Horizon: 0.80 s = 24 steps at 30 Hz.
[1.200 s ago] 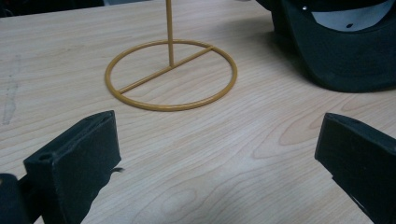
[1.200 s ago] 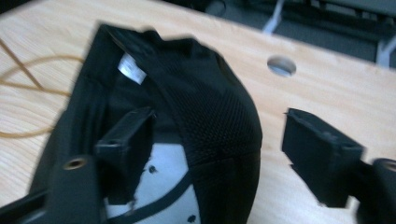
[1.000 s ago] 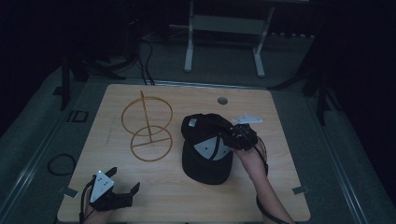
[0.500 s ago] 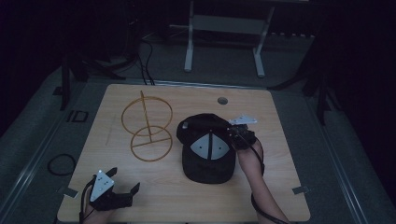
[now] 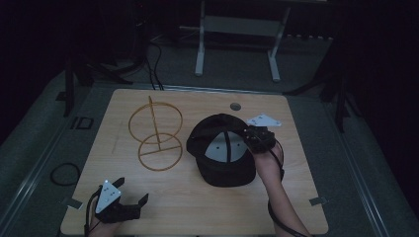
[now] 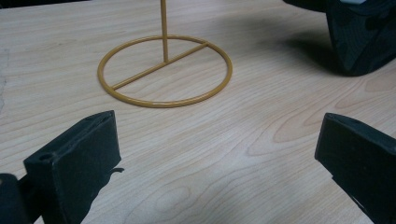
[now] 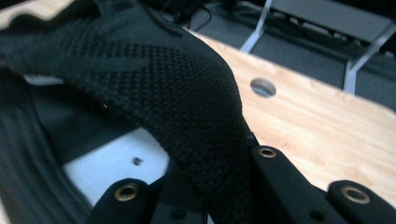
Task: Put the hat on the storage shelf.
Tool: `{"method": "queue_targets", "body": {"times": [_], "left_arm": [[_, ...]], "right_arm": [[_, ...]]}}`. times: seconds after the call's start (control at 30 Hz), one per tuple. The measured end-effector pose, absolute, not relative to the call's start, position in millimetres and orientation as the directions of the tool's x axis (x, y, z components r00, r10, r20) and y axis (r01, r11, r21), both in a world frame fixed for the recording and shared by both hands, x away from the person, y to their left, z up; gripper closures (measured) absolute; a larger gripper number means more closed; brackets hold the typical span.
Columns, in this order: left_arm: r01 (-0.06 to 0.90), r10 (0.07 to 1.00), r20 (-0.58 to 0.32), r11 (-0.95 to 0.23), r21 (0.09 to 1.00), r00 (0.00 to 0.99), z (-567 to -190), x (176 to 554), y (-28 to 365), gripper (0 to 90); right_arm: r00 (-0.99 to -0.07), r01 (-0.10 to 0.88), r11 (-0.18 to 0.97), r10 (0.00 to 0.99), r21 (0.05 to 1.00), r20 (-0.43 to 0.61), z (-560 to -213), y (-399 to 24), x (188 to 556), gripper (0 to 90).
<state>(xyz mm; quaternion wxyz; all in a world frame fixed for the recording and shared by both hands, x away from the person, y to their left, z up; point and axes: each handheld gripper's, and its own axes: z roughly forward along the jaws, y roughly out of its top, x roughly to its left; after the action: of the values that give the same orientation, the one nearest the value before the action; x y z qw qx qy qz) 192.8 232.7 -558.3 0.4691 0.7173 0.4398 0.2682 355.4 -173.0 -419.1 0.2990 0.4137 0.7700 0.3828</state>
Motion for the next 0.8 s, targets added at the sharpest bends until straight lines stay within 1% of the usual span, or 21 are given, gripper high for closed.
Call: {"method": "queue_targets", "body": {"times": [0.37, 0.47, 0.5, 0.6, 0.7, 0.73, 0.8], "left_arm": [[0.382, 0.868, -0.067, -0.146, 0.913, 0.491, -554, 191, 225, 0.4], [0.384, 0.860, -0.085, -0.133, 0.914, 0.502, -551, 191, 218, 0.4], [0.385, 0.847, -0.090, -0.141, 0.912, 0.523, -547, 193, 212, 0.4], [0.392, 0.831, -0.109, -0.138, 0.909, 0.546, -541, 196, 201, 0.4], [0.400, 0.826, -0.122, -0.133, 0.907, 0.551, -535, 197, 194, 0.4], [0.403, 0.816, -0.139, -0.123, 0.907, 0.562, -530, 199, 188, 0.4], [0.394, 0.810, -0.140, -0.120, 0.911, 0.569, -524, 201, 180, 0.4]], "right_arm": [[-0.486, 0.282, 0.410, 0.841, 0.867, -0.239, -380, -175, 340, 88.8], [-0.489, 0.261, 0.409, 0.837, 0.874, -0.245, -371, -178, 336, 88.8], [-0.491, 0.254, 0.406, 0.836, 0.878, -0.245, -369, -179, 334, 88.8], [-0.495, 0.230, 0.410, 0.830, 0.883, -0.256, -361, -181, 329, 88.8], [-0.502, 0.215, 0.411, 0.824, 0.886, -0.261, -356, -181, 324, 88.8], [-0.505, 0.209, 0.413, 0.822, 0.886, -0.264, -355, -180, 322, 88.8], [-0.523, 0.194, 0.412, 0.811, 0.890, -0.262, -351, -179, 315, 88.7]]}}
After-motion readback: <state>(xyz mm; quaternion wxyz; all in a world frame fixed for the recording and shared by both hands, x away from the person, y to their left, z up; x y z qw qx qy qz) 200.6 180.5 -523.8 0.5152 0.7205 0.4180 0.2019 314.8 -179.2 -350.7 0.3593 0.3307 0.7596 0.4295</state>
